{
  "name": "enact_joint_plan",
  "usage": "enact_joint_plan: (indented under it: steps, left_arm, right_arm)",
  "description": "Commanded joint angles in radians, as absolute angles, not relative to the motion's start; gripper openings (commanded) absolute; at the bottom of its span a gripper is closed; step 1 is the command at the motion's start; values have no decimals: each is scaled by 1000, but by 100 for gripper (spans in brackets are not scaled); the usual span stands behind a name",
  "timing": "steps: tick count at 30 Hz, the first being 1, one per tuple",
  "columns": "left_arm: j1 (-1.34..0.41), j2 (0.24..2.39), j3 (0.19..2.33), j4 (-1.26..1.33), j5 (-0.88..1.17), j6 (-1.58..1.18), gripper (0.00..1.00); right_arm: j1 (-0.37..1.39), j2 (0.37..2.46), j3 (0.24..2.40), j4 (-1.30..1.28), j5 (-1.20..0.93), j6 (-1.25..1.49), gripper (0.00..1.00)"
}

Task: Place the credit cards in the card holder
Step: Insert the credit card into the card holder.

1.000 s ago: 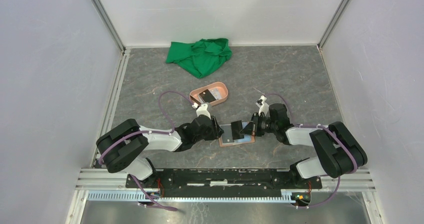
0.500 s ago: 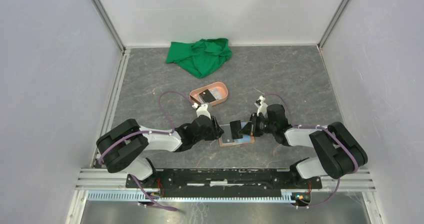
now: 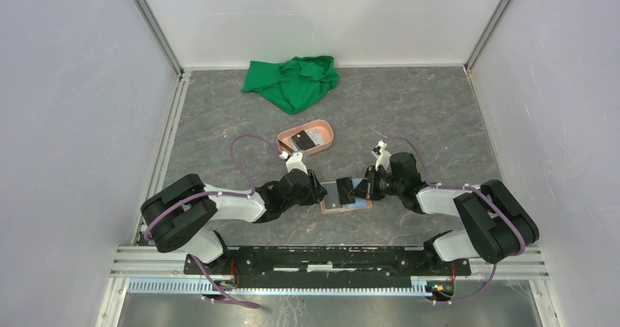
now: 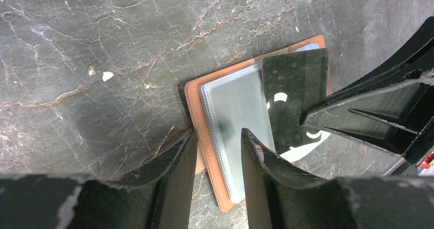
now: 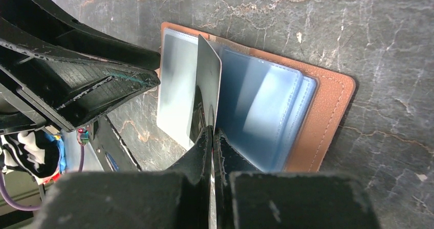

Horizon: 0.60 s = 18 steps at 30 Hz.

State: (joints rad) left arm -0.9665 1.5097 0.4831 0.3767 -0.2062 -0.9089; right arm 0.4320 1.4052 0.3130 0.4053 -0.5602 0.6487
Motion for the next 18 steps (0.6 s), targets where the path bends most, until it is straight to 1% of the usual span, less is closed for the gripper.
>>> enact_joint_plan:
  steps: [1,12,18]
  left_arm:
    - [-982,1520,445,282,-198,-929,45]
    - [-982,1516,445,289,-198,-928,45]
    - [-983,1509,440,294,-197,-928,44]
  right_arm:
    - [438,1407,302,287,-533,582,0]
    - [439,1419,327,185,-531,567,0]
    - [438,1428,324,177,-519,583,0]
